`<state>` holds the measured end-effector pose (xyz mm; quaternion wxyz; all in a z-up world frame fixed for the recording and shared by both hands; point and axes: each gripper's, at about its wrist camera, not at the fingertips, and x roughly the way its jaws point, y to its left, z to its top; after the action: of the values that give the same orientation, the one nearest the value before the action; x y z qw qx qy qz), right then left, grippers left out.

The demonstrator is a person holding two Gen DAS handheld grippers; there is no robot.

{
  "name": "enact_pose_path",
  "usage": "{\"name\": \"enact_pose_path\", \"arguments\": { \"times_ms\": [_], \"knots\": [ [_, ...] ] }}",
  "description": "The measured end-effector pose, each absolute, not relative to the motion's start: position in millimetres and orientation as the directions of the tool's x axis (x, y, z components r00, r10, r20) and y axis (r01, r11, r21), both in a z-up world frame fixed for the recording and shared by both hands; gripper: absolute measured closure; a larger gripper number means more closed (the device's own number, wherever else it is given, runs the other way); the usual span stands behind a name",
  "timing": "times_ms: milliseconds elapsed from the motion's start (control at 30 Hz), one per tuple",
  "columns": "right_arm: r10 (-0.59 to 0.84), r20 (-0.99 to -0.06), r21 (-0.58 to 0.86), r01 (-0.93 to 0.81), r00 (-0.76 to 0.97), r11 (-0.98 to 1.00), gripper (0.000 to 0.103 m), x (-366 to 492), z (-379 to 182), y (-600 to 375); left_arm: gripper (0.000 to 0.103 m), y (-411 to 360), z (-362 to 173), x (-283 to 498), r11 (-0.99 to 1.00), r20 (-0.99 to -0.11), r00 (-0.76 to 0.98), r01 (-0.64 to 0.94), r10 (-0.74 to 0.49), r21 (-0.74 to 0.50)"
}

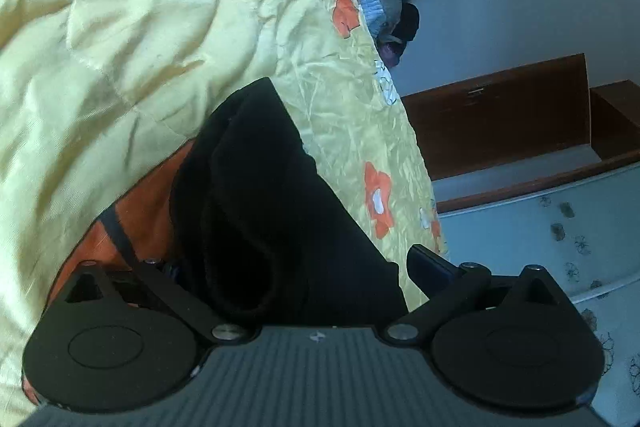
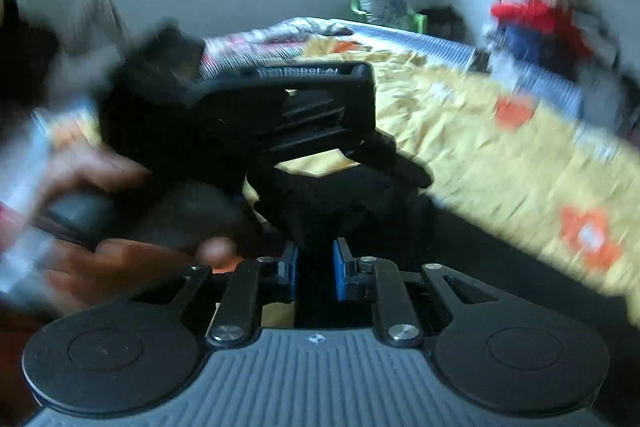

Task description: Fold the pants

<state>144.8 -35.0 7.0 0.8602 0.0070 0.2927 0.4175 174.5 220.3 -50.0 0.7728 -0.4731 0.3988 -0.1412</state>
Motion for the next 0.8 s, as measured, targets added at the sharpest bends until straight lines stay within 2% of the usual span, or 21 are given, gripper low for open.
{"name": "enact_pose_path", "arguments": {
  "times_ms": [67, 133, 167, 200, 233, 300, 333, 400, 433, 533, 633, 800],
  "knots": [
    [0.717, -0.473, 0.336, -0.647, 0.512, 0.684, 0.086, 159.9, 6.8, -58.1, 0.004, 218.3, -49.5, 176.2, 0.523, -0.489, 0.645, -0.159, -0.588, -0.837],
    [0.537, -0.589, 0.24, -0.504, 0.604, 0.83, 0.086, 187.1, -4.9, -61.6, 0.01, 219.3, -48.4, 175.0, 0.534, -0.499, 0.651, -0.167, -0.571, -0.829],
    [0.462, -0.649, 0.18, -0.467, 0.605, 0.866, 0.083, 195.2, -12.8, -58.6, 0.018, 218.8, -48.2, 174.0, 0.546, -0.51, 0.656, -0.173, -0.557, -0.82],
    [0.479, -0.651, 0.189, -0.485, 0.589, 0.854, 0.083, 190.9, -14.0, -58.3, 0.028, 218.4, -47.2, 172.8, 0.566, -0.522, 0.657, -0.173, -0.543, -0.806],
    [0.553, -0.607, 0.239, -0.533, 0.57, 0.811, 0.083, 180.2, -9.5, -60.1, 0.034, 219.3, -46.5, 172.1, 0.585, -0.534, 0.658, -0.172, -0.53, -0.793],
    [0.616, -0.556, 0.255, -0.591, 0.558, 0.766, 0.083, 160.0, -0.5, -55.2, 0.066, 220.1, -47.5, 171.5, 0.619, -0.568, 0.659, -0.192, -0.494, -0.761],
    [0.593, -0.555, 0.202, -0.597, 0.584, 0.777, 0.083, 154.1, -0.1, -48.6, 0.069, 220.9, -48.1, 171.3, 0.634, -0.585, 0.657, -0.206, -0.475, -0.746],
    [0.532, -0.57, 0.106, -0.587, 0.625, 0.803, 0.083, 156.3, -4.8, -40.2, 0.081, 218.3, -44.3, 164.5, 0.657, -0.581, 0.679, -0.19, -0.448, -0.729],
    [0.518, -0.584, 0.11, -0.572, 0.624, 0.813, 0.083, 161.9, -7.8, -40.6, 0.081, 214.1, -39.5, 160.5, 0.686, -0.584, 0.692, -0.175, -0.425, -0.707],
    [0.578, -0.561, 0.258, -0.538, 0.593, 0.802, 0.083, 172.9, -13.4, -51.8, 0.082, 192.9, -15.3, 145.2, 0.785, -0.578, 0.745, -0.12, -0.334, -0.608],
    [0.578, -0.543, 0.32, -0.486, 0.61, 0.813, 0.083, 183.0, -12.6, -65.6, 0.083, 161.8, 14.6, 125.7, 0.865, -0.529, 0.805, -0.043, -0.267, -0.501],
    [0.625, -0.441, 0.421, -0.467, 0.644, 0.778, 0.083, 166.5, 0.6, -103.6, 0.083, 102.5, 53.4, 98.0, 0.929, -0.443, 0.867, 0.06, -0.23, -0.366]
  ]
}}
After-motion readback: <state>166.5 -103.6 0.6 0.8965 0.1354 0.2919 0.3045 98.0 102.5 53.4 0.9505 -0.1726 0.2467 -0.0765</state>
